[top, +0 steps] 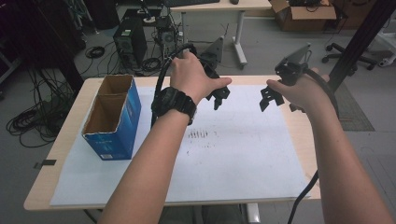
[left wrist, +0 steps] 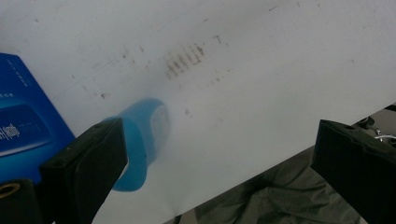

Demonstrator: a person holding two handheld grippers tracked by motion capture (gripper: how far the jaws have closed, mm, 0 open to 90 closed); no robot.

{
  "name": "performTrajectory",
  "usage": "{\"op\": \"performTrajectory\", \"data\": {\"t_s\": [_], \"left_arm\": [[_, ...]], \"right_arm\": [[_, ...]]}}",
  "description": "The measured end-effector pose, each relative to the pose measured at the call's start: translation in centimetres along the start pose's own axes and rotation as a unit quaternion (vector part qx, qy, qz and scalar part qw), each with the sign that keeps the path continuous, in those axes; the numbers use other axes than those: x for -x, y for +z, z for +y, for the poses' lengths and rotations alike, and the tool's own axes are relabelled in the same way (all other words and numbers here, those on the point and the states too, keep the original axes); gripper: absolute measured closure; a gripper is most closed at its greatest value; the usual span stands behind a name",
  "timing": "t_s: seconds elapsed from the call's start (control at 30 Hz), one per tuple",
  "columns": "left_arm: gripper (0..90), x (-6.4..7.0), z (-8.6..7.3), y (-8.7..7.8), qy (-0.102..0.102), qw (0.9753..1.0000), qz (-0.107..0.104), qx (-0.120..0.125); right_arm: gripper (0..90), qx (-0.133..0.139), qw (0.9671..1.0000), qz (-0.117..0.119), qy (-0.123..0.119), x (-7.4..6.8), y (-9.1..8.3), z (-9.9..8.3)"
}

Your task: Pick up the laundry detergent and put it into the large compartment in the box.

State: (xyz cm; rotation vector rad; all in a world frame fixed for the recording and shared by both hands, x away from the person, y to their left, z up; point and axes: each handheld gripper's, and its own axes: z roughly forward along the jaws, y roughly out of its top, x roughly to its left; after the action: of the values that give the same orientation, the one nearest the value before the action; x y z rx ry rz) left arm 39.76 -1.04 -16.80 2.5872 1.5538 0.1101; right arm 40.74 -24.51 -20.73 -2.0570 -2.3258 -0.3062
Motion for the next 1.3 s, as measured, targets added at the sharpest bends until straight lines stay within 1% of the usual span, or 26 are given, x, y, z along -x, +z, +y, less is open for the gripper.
{"op": "performTrajectory", "data": {"t_s": [0.17,0.33,0.37,0.4,0.6,0.7,0.77,0.8,0.83,0.93,0.97,1.0,1.3], "left_arm": [[3.8,0.1,0.0,0.0,0.002,1.0,-0.001,0.0],[3.7,-0.1,-0.1,-0.2,0.002,1.0,-0.002,-0.001],[3.7,-0.1,-0.1,-0.2,0.001,1.0,0.0,-0.001],[3.8,-0.2,-0.1,-0.2,0.001,1.0,0.001,-0.001],[3.8,-0.5,-0.2,-0.2,0.003,1.0,-0.007,0.0],[3.8,-0.8,-0.3,-0.2,0.003,1.0,-0.003,-0.002],[3.8,-1.2,-0.5,-0.3,0.002,1.0,-0.004,-0.001],[3.8,-1.7,-0.7,-0.4,-0.004,1.0,-0.003,-0.002],[3.8,-1.7,-0.7,-0.4,-0.004,1.0,-0.003,-0.002],[3.7,-2.6,-1.0,-0.5,-0.011,0.9999,0.002,-0.002],[3.7,-3.2,-1.3,-0.4,-0.017,0.9998,0.004,-0.003],[3.8,-3.2,-1.3,-0.4,-0.017,0.9998,0.004,-0.003],[3.7,-5.7,-2.5,-0.3,-0.033,0.9994,0.01,-0.004]], "right_arm": [[3.8,-0.003,1.0,0.003,0.0,0.0,0.0,0.0],[3.9,-0.003,1.0,0.003,-0.005,-0.1,0.0,0.0],[3.9,-0.003,1.0,0.002,-0.007,-0.1,0.0,0.0],[3.8,-0.002,1.0,0.0,-0.004,-0.1,0.0,0.0],[3.7,0.0,1.0,0.004,-0.008,-0.2,-0.1,0.0],[3.8,-0.003,1.0,0.003,-0.008,-0.2,0.1,0.0],[3.7,-0.002,1.0,0.004,-0.005,-0.1,0.1,0.0],[3.7,-0.002,1.0,0.004,-0.005,-0.1,0.2,0.0],[3.7,-0.002,1.0,0.004,-0.005,-0.1,0.2,0.0],[3.7,-0.001,1.0,0.005,-0.005,-0.1,0.2,0.1],[3.7,-0.002,1.0,0.004,-0.005,-0.1,0.2,0.1],[3.7,-0.003,1.0,0.004,-0.005,-0.1,0.3,0.1],[3.7,-0.003,1.0,0.005,-0.005,0.0,0.5,0.1]]}}
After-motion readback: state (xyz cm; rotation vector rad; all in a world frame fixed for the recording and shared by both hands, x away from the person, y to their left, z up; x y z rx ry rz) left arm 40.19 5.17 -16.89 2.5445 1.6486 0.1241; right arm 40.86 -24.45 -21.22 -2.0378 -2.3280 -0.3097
